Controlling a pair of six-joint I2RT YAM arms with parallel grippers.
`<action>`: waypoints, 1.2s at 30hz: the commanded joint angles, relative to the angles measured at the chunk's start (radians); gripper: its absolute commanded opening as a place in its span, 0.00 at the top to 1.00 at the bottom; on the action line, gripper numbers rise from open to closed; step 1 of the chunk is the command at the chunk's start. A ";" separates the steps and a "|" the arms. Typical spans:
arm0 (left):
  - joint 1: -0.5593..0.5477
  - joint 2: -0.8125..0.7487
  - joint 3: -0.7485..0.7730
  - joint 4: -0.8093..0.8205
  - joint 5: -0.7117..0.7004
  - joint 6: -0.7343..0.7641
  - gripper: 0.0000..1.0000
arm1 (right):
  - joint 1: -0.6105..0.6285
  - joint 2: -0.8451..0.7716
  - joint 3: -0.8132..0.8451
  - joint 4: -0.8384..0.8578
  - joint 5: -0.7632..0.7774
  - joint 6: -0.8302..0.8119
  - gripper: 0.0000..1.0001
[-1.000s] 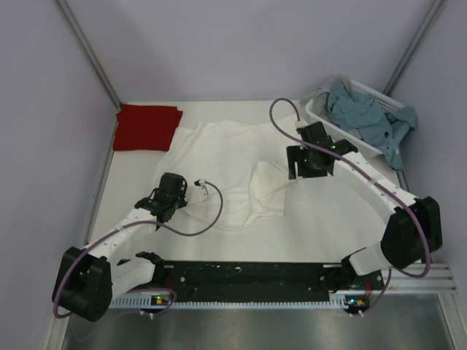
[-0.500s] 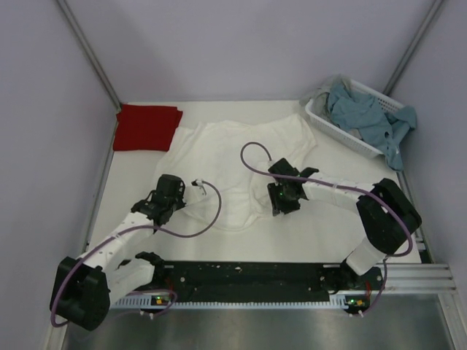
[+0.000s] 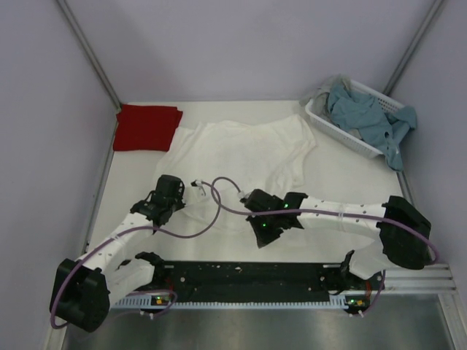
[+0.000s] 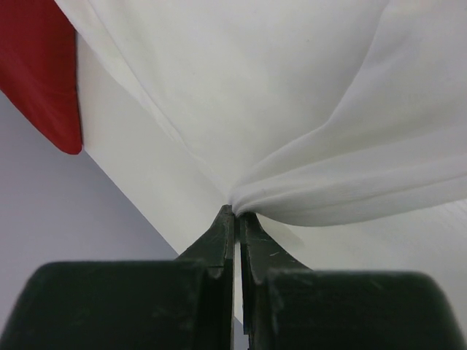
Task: Fold and stack the t-shirts
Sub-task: Flatten out the tshirt
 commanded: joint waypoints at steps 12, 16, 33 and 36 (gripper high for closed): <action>0.007 -0.034 0.008 -0.046 0.019 -0.010 1.00 | -0.062 -0.263 -0.084 -0.205 0.204 0.225 0.30; 0.006 -0.044 -0.002 -0.060 0.012 -0.015 1.00 | -0.130 -0.315 -0.207 -0.205 0.291 0.322 0.23; 0.010 -0.061 0.057 -0.135 -0.048 -0.079 1.00 | -0.156 -0.251 -0.239 0.061 0.219 0.265 1.00; 0.010 -0.069 0.099 -0.184 -0.021 -0.095 1.00 | -0.225 -0.469 -0.204 -0.079 0.294 0.247 1.00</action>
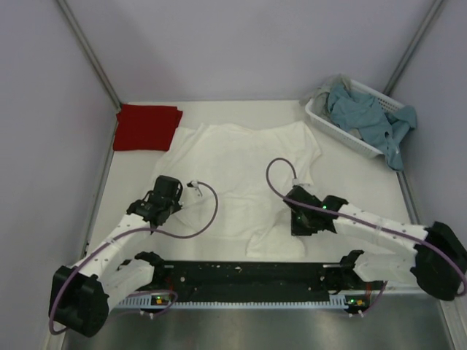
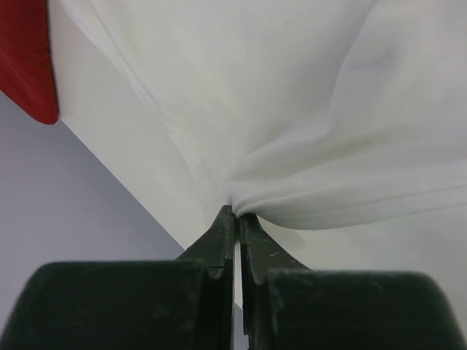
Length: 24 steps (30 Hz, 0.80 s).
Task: Fold and stack the t-shirts
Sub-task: Flatten out the tshirt
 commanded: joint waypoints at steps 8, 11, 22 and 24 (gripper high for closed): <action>-0.265 -0.031 0.125 -0.384 0.480 0.009 0.59 | -0.286 -0.559 0.211 -0.229 0.234 -0.176 1.00; -0.355 -0.073 0.083 -0.447 0.491 0.046 0.36 | -0.294 -0.548 0.204 -0.230 0.225 -0.184 1.00; -0.399 0.069 0.022 -0.230 0.170 -0.082 0.51 | -0.296 -0.510 0.221 -0.221 0.271 -0.229 1.00; -0.399 0.103 -0.006 -0.170 0.106 -0.095 0.49 | -0.299 -0.516 0.219 -0.218 0.271 -0.229 1.00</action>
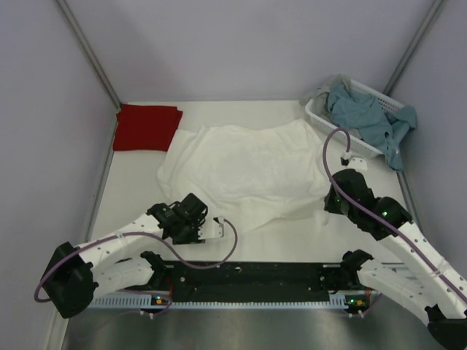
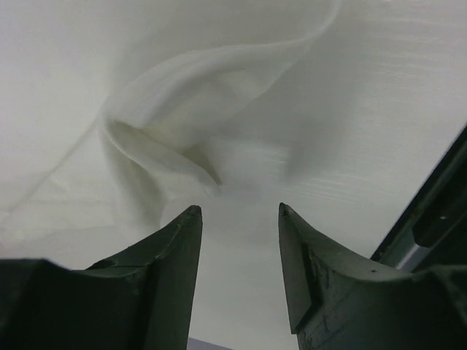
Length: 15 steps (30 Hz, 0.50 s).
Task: Fold and stack the t-shirts
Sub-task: Flatten out the tshirt
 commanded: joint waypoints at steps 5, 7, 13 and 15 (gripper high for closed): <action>0.000 0.159 -0.046 0.236 -0.219 -0.109 0.46 | -0.005 -0.017 0.015 0.010 0.052 -0.034 1.00; 0.000 0.196 -0.038 0.263 -0.242 -0.127 0.47 | -0.005 -0.011 0.016 0.011 0.046 -0.035 1.00; 0.002 0.254 -0.024 0.247 -0.126 -0.159 0.52 | -0.005 -0.011 0.022 0.013 0.072 -0.041 1.00; 0.003 0.266 -0.015 0.245 -0.117 -0.176 0.55 | -0.005 -0.017 0.028 0.013 0.075 -0.044 1.00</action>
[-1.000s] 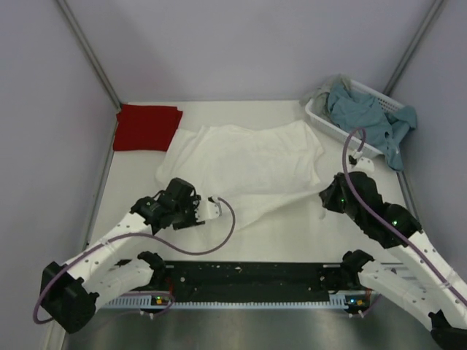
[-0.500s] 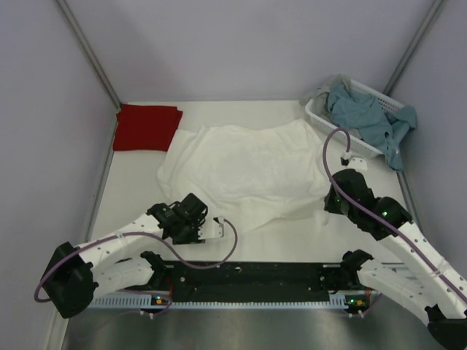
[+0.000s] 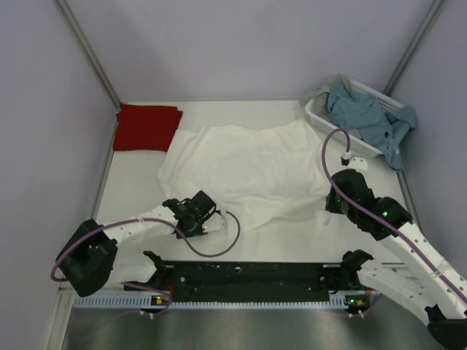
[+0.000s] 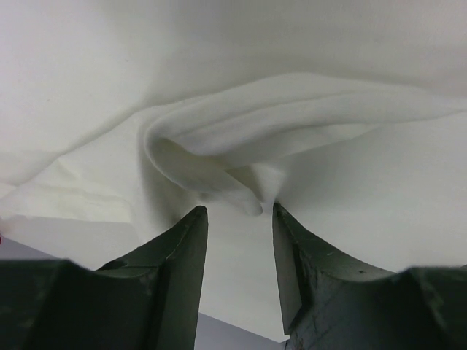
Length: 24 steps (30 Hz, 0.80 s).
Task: Fold and stack the t-shirts
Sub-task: Flatten out the tshirt
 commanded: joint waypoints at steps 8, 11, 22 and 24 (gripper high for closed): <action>0.013 0.075 0.073 0.051 0.189 -0.093 0.46 | -0.007 -0.013 0.032 0.015 0.056 -0.020 1.00; 0.026 0.106 0.066 0.067 0.144 -0.091 0.57 | -0.005 -0.027 0.033 0.015 0.062 -0.023 1.00; 0.059 0.063 0.038 0.110 -0.138 -0.082 1.00 | -0.007 -0.065 0.080 -0.014 0.099 -0.046 1.00; 0.084 -0.038 0.047 0.100 -0.247 -0.058 1.00 | -0.007 -0.071 0.125 -0.034 0.103 -0.058 1.00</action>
